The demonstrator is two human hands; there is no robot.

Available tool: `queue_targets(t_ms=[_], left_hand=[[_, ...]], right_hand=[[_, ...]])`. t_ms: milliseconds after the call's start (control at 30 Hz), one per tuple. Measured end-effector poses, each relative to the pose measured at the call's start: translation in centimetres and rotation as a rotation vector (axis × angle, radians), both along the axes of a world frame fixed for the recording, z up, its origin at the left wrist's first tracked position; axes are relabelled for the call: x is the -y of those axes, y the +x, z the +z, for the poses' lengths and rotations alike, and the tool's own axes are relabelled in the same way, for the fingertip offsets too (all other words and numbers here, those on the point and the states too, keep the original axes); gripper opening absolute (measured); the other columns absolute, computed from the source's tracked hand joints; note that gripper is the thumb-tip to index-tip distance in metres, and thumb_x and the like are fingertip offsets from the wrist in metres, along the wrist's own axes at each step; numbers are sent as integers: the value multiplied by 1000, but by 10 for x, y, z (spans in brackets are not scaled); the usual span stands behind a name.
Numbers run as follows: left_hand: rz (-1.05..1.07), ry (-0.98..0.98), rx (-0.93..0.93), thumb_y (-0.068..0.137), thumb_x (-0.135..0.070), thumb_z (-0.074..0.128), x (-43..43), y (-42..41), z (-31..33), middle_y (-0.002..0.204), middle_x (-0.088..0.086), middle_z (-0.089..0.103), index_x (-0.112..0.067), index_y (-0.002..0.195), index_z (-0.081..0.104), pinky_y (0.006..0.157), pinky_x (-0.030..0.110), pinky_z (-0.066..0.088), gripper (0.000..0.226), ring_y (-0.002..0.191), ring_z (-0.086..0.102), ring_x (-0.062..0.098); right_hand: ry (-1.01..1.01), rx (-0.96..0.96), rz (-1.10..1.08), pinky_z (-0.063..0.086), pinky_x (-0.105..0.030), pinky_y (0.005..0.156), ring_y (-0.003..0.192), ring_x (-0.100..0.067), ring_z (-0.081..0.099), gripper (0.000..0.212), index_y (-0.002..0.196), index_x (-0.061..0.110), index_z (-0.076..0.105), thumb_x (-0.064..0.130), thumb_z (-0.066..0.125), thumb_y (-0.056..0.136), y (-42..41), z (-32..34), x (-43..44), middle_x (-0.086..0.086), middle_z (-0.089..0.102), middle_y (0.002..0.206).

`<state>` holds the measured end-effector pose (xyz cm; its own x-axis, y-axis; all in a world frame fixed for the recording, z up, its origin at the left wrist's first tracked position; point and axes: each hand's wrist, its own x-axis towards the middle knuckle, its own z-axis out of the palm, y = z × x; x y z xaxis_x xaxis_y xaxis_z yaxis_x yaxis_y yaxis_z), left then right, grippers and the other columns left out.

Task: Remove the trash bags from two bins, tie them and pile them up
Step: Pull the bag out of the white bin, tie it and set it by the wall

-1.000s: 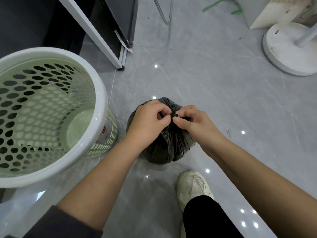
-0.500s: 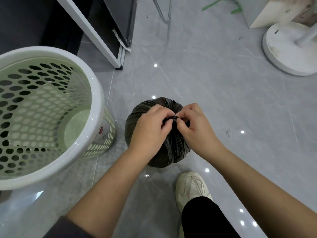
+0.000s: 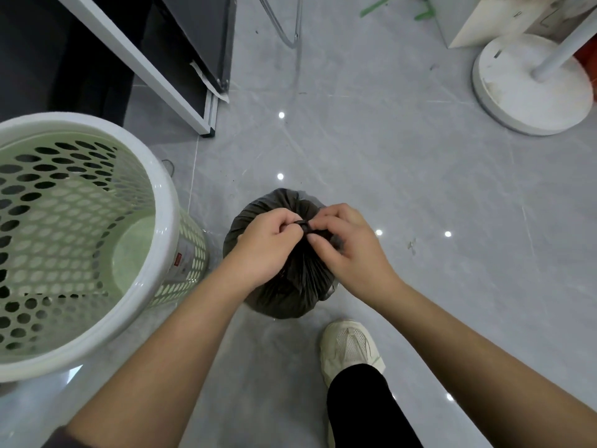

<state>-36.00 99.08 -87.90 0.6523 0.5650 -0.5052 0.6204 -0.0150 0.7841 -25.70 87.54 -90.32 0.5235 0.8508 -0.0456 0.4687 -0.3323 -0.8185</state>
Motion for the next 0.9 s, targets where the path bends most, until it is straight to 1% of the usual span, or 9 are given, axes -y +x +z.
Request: queue_targets(t_ms=[133, 233, 300, 367, 433, 567, 667, 800, 900], left_hand=[[-32, -51, -29, 89, -13, 49, 6, 9, 41, 71, -6, 58, -11, 82, 64, 72, 34, 44, 16, 70, 53, 11], [-1, -126, -32, 89, -10, 49, 10, 24, 90, 55, -17, 55, -18, 76, 64, 65, 26, 38, 21, 58, 49, 2], [4, -204, -50, 90, -10, 48, 14, 37, 130, 44, -20, 50, -22, 76, 63, 59, 23, 34, 24, 47, 44, -4], [-15, -270, -62, 90, -8, 48, 20, 50, 177, 43, -18, 46, -22, 72, 61, 58, 22, 32, 27, 47, 41, -2], [-45, -300, -78, 89, -7, 49, 28, 63, 225, 48, -14, 43, -22, 67, 59, 59, 24, 31, 29, 54, 39, 6], [-201, -271, -135, 88, -5, 50, 51, 85, 313, 60, -5, 51, -19, 77, 60, 67, 25, 39, 20, 62, 46, 10], [-358, -241, -159, 88, -4, 51, 72, 96, 370, 64, -2, 56, -19, 79, 57, 65, 25, 44, 18, 61, 52, 8], [-489, -216, -123, 82, -11, 66, 108, 112, 428, 61, -3, 59, -18, 74, 55, 64, 28, 45, 15, 57, 55, 7], [-533, -68, -88, 73, -22, 76, 149, 132, 452, 55, -8, 59, -20, 66, 53, 59, 27, 44, 24, 55, 54, 9]], right_hand=[[-60, 24, 41, 44, -49, 90, 104, -14, 53, 19, 95, 22, 71, 24, 64, 78, 10, 34, 2, 15, 53, 99], [-104, 24, 32, 41, -49, 93, 104, -17, 55, 19, 93, 21, 71, 23, 65, 75, 26, 83, 5, 9, 59, 100], [-116, 60, 24, 37, -44, 94, 102, -19, 56, 17, 91, 19, 71, 22, 64, 76, 38, 121, 13, 5, 61, 101], [-128, 110, 19, 31, -36, 92, 101, -16, 54, 14, 91, 20, 70, 21, 63, 79, 52, 163, 25, 6, 61, 99], [-141, 142, 14, 26, -31, 90, 101, -12, 51, 13, 90, 22, 69, 23, 61, 80, 64, 207, 39, 8, 61, 98], [-164, 169, -12, 24, -28, 88, 99, -11, 50, 16, 86, 24, 67, 29, 53, 80, 80, 294, 74, 11, 61, 95], [-171, 193, -55, 28, -31, 88, 96, -15, 54, 15, 84, 25, 68, 29, 54, 80, 81, 351, 104, 12, 63, 91], [-160, 225, -189, 26, -30, 88, 93, -15, 55, 14, 82, 25, 68, 28, 55, 80, 81, 413, 150, 14, 62, 89], [-175, 240, -282, 27, -32, 91, 95, -14, 55, 14, 83, 26, 68, 28, 55, 81, 89, 444, 192, 13, 63, 90]])
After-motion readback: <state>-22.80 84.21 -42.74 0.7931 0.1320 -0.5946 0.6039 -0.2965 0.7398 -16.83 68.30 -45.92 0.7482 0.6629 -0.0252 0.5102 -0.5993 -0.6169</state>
